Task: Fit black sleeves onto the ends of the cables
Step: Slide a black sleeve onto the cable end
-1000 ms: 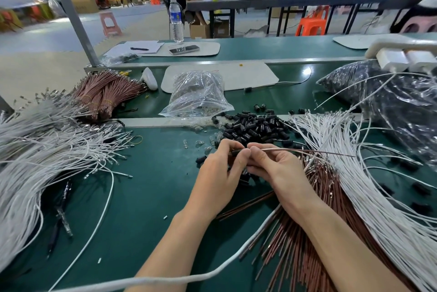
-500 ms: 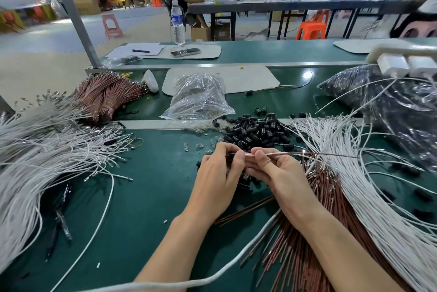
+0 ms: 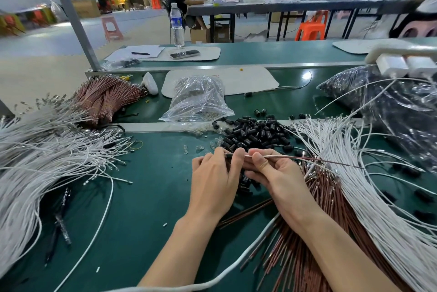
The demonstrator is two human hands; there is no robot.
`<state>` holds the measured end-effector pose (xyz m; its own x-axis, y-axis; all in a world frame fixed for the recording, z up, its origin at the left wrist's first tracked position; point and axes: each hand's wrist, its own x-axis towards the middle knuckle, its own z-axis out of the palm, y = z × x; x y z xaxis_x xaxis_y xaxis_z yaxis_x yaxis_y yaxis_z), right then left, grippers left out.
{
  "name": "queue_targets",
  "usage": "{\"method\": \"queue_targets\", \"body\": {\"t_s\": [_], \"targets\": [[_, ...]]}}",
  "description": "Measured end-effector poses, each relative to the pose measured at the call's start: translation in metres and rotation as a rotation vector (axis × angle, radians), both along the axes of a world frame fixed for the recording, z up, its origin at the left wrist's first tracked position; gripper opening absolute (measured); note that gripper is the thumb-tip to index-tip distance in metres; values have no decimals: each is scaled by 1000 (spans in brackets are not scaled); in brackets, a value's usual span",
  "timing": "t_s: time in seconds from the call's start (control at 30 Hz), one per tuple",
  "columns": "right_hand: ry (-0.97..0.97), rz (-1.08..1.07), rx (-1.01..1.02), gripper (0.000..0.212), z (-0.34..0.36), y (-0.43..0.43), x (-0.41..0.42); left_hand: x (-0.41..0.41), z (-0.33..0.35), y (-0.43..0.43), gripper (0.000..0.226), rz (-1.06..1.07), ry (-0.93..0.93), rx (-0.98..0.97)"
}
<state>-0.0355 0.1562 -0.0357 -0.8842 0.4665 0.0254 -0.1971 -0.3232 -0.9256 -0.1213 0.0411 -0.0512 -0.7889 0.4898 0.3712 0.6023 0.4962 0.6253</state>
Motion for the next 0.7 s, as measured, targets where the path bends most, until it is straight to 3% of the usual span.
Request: {"method": "queue_targets", "body": {"t_s": [0.57,0.7], "targets": [[39,94,-96,27,-2,2,-3,0,1,-1,67,-54,-52,35],[45,101,-101,32,1,0,0,4,1,-2,61,-41,-109,130]]}}
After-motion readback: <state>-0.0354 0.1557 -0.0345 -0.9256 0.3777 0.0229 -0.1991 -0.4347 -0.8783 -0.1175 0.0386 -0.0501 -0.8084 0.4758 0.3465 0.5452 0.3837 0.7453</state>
